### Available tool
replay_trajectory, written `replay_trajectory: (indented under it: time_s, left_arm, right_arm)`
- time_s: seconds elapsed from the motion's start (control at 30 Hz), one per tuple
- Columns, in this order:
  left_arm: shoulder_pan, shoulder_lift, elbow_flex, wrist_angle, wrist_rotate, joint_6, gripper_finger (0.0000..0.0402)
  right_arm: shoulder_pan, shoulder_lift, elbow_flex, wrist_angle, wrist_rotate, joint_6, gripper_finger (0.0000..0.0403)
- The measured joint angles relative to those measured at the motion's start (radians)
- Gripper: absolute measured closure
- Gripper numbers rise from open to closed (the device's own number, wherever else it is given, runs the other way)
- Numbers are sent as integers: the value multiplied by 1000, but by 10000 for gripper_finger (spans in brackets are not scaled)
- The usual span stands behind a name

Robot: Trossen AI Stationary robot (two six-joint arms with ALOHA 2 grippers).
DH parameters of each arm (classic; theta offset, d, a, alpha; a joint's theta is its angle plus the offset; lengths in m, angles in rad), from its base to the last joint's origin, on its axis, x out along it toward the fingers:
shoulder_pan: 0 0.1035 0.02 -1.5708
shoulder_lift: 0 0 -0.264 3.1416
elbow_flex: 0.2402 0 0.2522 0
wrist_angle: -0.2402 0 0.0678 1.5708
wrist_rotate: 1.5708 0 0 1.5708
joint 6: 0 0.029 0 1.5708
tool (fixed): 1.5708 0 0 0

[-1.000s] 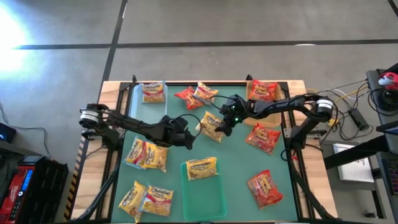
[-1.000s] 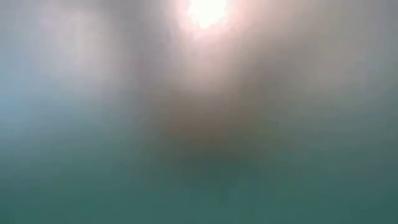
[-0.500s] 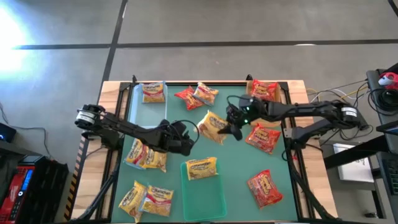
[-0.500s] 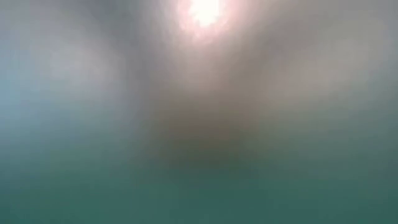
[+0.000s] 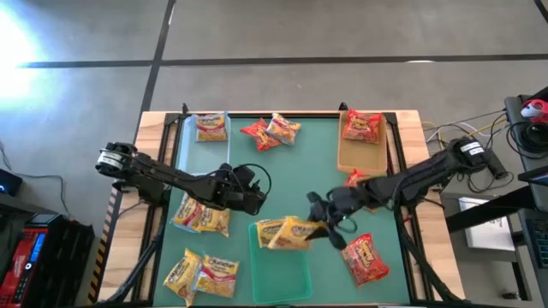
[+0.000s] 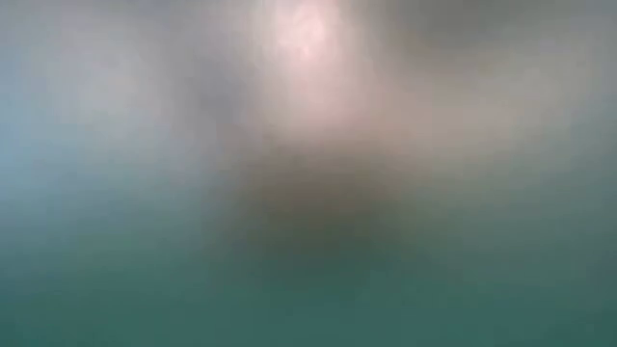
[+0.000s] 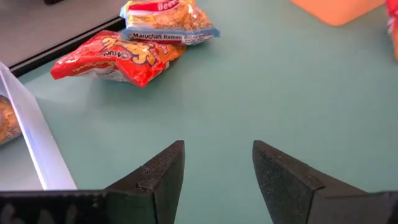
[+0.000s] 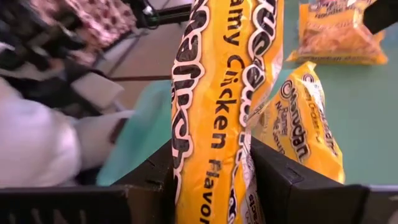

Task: Sort Maruchan noodles
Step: Put the right yellow noodle pack into the green bin, then put the top yellow noodle pack into the green bin

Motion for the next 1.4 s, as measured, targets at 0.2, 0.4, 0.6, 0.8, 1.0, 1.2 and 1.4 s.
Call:
replay_trajectory:
  time_s: [0.2,0.4,0.6,0.8,1.0,1.2,1.4]
  left_arm:
    - [-21,-47,2,-1,2,27,228]
    - [-55,-85,2,-2,9,50,228]
    - [-60,-89,6,-2,80,60,228]
    - [-59,-89,30,-8,114,60,228]
    - [-60,-89,82,-84,142,87,228]
    - [-59,-89,171,-266,207,74,228]
    - [-70,-91,265,-597,363,-54,228]
  right_arm:
    - [52,147,1,147,96,-35,269]
    - [51,251,0,214,87,-38,269]
    - [51,292,0,205,82,-55,268]
    - [51,279,0,212,101,-118,256]
    - [51,275,1,211,175,-142,214]
    - [49,204,9,131,194,-180,196]
    - [34,63,68,-46,245,-186,205]
